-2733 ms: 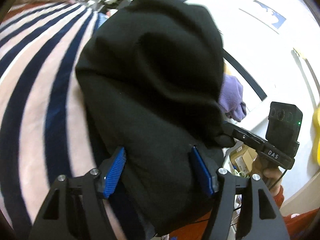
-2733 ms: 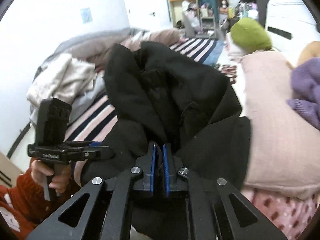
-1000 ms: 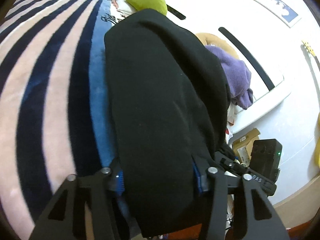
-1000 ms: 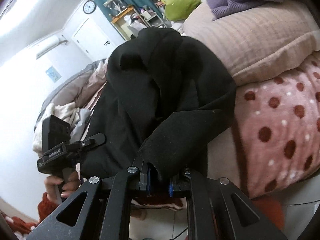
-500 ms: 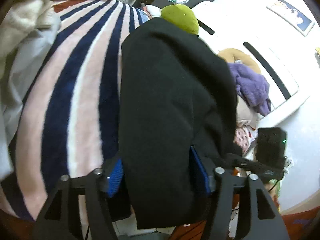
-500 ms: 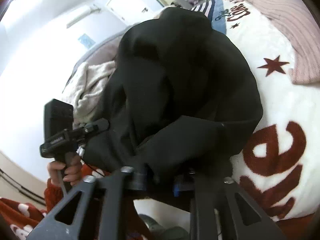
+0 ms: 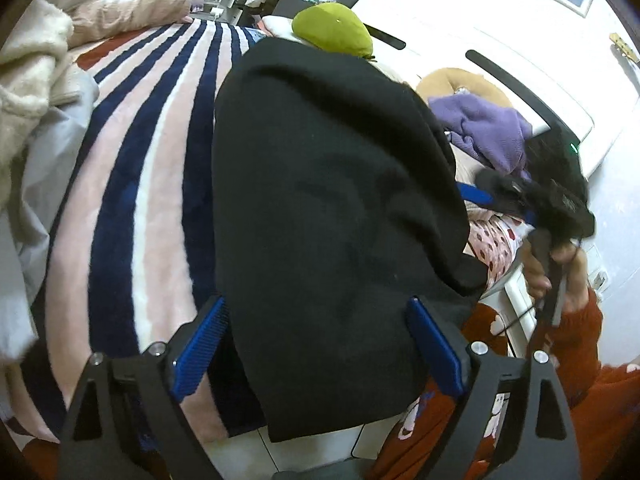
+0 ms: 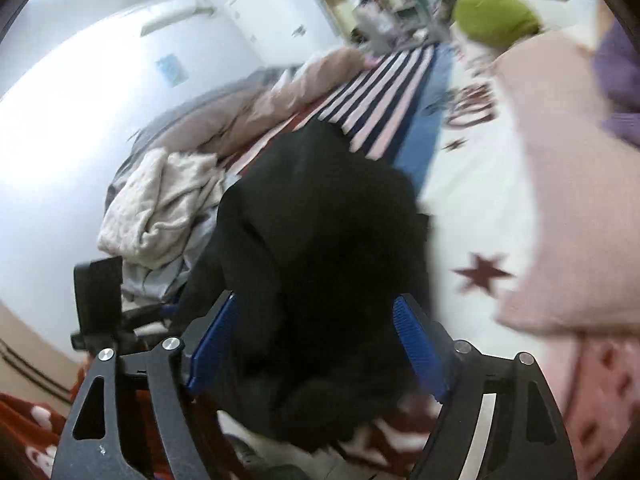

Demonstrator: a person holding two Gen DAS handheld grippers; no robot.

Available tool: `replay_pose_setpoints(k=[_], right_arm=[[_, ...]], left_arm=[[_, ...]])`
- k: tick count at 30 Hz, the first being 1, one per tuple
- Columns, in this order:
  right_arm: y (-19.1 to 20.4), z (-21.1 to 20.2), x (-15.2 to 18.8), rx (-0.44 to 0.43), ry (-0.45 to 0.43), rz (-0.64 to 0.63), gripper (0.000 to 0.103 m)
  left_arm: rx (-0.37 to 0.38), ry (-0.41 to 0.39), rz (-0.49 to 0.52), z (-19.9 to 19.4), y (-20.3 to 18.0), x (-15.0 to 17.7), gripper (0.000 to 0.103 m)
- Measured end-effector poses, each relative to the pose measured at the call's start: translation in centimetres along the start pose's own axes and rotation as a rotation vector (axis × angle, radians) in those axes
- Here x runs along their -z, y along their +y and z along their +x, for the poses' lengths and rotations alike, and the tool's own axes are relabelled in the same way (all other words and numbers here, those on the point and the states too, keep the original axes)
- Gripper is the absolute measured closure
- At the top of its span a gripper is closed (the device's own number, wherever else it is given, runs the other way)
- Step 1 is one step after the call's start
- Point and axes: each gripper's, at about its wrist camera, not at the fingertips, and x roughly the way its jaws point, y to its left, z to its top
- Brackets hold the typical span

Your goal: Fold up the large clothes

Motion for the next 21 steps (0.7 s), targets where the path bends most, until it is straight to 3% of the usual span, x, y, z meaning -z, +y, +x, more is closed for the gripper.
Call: replay_pose_setpoints(k=[1,2,3,5,7,9,13,16,21], right_arm=[[0.2,1.5,-0.6,-0.025,0.025,0.001,0.027],[0.5,3.1,-1.3,-0.053,0.044,-0.009,0.036],[0.9,3.9,-1.6,-0.065,0.046,-0.023,0.063],[1.0,5.5,-2.9,-0.029,0.047,-0.038,0.091],[0.4,6.3,-3.9,0.042,0.036,-0.044,0.094],[-0.3,7.6,-4.6,0.111,0.046,-0.045,0.094],[-2.6,10.2,-3.7,0.119,0.118,0.010,0.090],[-2.8,9.6,-2.9,0.125,0.109,0.026,0.078],[-2.6,5.1,-1.6,0.106,0.057,0.046,0.043]], left_arm=[[0.005,0.004,-0.009,0.1,0.2,0.2,0.015],[0.014,0.008,-0.023,0.1,0.6,0.3,0.014],[0.017,0.011,-0.033,0.1,0.8,0.4,0.014],[0.014,0.018,-0.042,0.3,1.1,0.7,0.013],[0.024,0.016,-0.050,0.5,1.4,1.0,0.013],[0.043,0.016,-0.065,0.8,1.7,1.1,0.012],[0.041,0.022,-0.067,1.1,1.6,1.1,0.010],[0.025,0.007,-0.047,0.3,1.1,0.6,0.010],[0.064,-0.059,-0.065,-2.0,1.4,-0.6,0.010]])
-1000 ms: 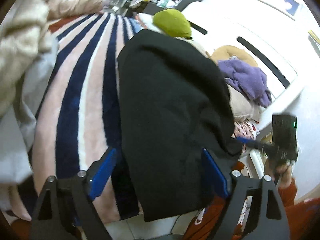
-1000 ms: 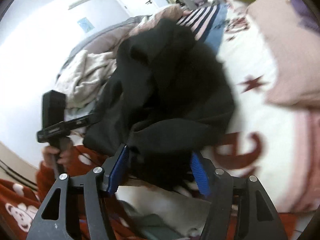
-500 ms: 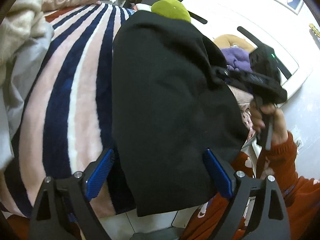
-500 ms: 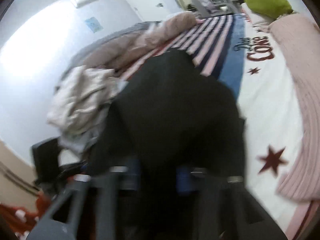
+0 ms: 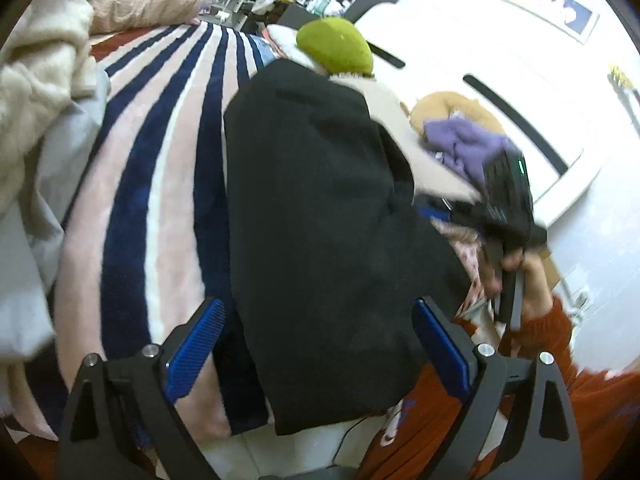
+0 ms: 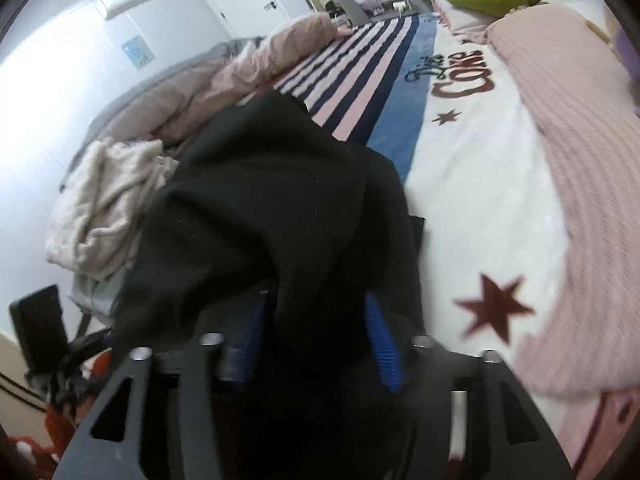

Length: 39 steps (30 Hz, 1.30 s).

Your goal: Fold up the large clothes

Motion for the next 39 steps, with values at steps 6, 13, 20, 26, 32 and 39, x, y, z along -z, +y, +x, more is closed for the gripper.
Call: replay_pose_setpoints(k=[6,13,20,26,32,39], right_arm=[[-1.2,-3.4,4.0,-0.096,0.025,0.100,0.017],[-0.2,-3.1,9.0,-0.200,0.056,0.133,0.015],[0.5,-1.7,11.7,-0.168,0.002,0.218,0.015],[0.7,-2.7,12.9,-0.162,-0.064,0.322,0.015],[0.7,-1.3,14.8,-0.248,0.044,0.408,0.016],[0.1,0.3,15.7,-0.414,-0.022,0.519,0.016]], left_arm=[[-0.008,0.050,-0.054,1.9,1.5,-2.0,0.010],[-0.005,0.124,-0.053,5.3,1.7,-2.8,0.023],[0.007,0.086,-0.068,5.1,2.1,-2.5,0.046],[0.029,0.084,-0.078,5.0,2.6,-2.5,0.046],[0.040,0.080,-0.092,5.1,3.0,-2.4,0.044],[0.025,0.072,-0.081,5.0,2.7,-2.1,0.044]])
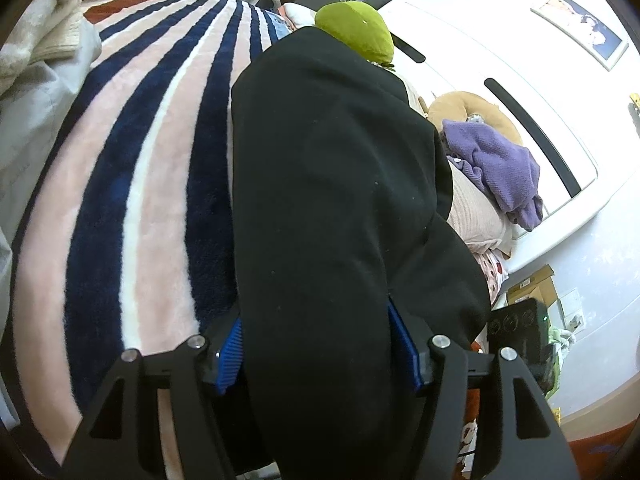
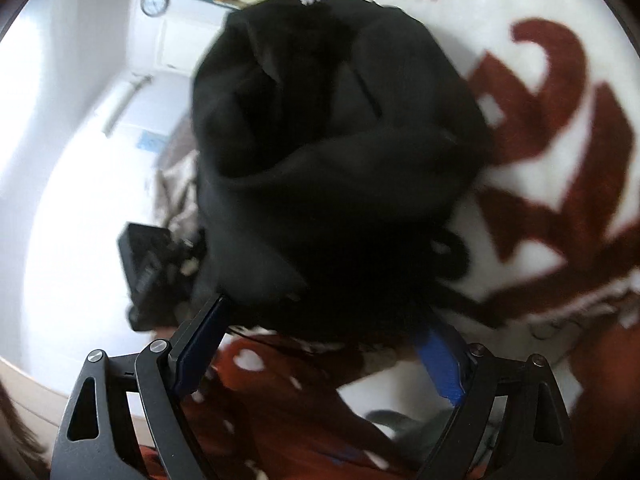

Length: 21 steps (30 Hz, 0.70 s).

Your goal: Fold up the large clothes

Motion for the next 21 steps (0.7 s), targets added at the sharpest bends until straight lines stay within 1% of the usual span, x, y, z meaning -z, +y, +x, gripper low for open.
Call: replay_pose_setpoints(k=[3,6,7,8,9,10,13,16,19,21], right_arm=[[0.8,0.2,-0.9,-0.032,-0.035,0.006,0.016],[1.1,0.5,-1.6,-0.066,-0.059,0.026,0.017],[1.3,0.6,-1.8,-0.065,-0.062,0.019,0.024],[1.6,0.7,-1.9,-0.045,-0.065,0.004,0.031],[1.7,0.6,-2.1,-0.014,-0.068,-0.008,0.051],[1.9,0.7,-2.3,0.012,-0.071,-0.024,0.066],[3.0,1.0,-2.4,0.024,-0.090,-0.054,0.079],[4.4,0.9,-2.8,0.034,-0.118,-0.107,0.083],[5.9,0.5,-3.5,0.023,-0.140,-0.167,0.085],[7.6,0.5,-4.2,0.013,-0.147,-0.225,0.086]], left_arm=[[-0.006,-0.011,-0.001,-0.1,-0.1,0.1,0.044],[-0.035,-0.029,0.022,-0.3,-0.7,0.4,0.046],[-0.041,-0.032,0.031,-0.3,-0.8,0.4,0.048],[-0.048,-0.037,0.035,-0.4,-1.0,0.4,0.050],[-0.056,-0.042,0.040,-0.5,-1.2,0.4,0.051],[-0.066,-0.046,0.047,-0.5,-1.4,0.4,0.052],[-0.095,-0.065,0.076,-0.8,-2.3,0.3,0.055],[-0.108,-0.088,0.106,-1.3,-3.3,0.1,0.058],[-0.110,-0.114,0.137,-2.1,-4.3,-0.2,0.059],[-0.102,-0.133,0.151,-2.7,-4.9,-0.8,0.060]])
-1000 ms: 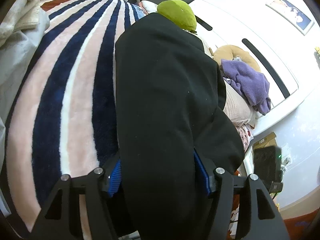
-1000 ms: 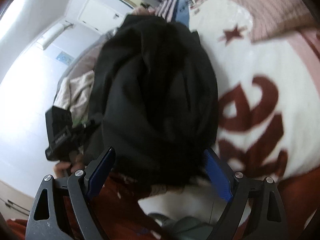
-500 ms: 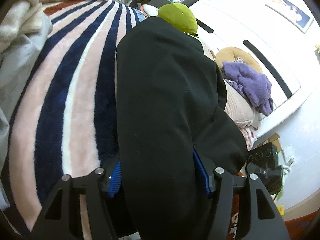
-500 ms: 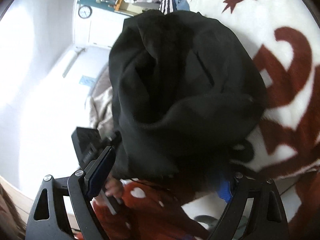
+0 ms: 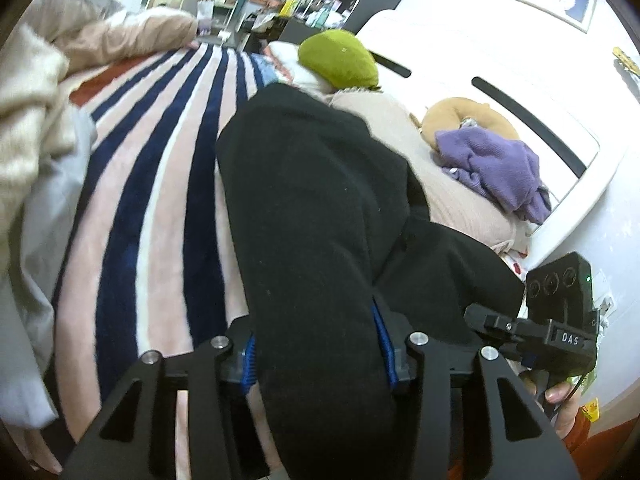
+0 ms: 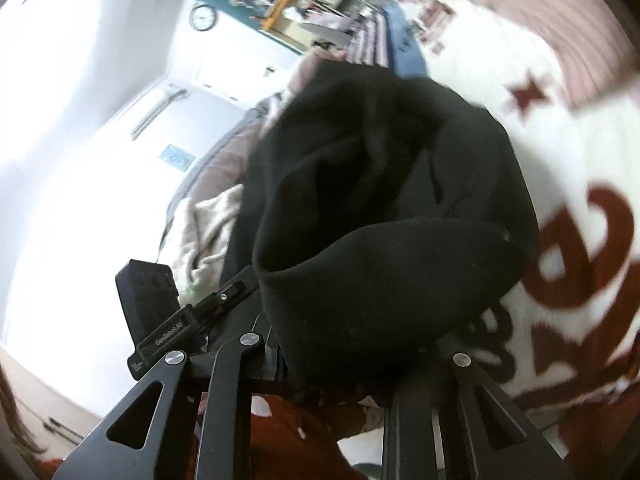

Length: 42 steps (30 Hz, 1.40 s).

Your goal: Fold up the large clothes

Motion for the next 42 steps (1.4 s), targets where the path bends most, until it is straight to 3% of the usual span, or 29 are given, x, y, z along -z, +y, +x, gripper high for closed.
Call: replay_pose_setpoints(k=[9,14,22,36,42], right_arm=[[5.7,1.8,-3.7,-0.059,-0.012,-0.174,0.087],[9.0,3.8,-5.4,-0.106,-0.029,-0.248,0.087],[15.9,7.3,-7.5,-0.195,-0.057,-0.393,0.087],[28.6,20.4,-8.3,-0.318,0.010,-0.582,0.087],[31.8,26.5,-7.6,-0.325,0.059,-0.618,0.087]], left_arm=[[-0.026,-0.129,0.124,-5.1,-1.7,-4.4,0.063],[-0.093,-0.203,0.211,-9.2,-2.3,-7.3,0.064],[-0.186,-0.323,0.253,-16.5,-0.8,-10.4,0.064],[-0.421,-0.454,0.193,-28.6,7.4,-12.3,0.064],[-0.427,-0.455,0.114,-30.7,12.9,-12.3,0.064]])
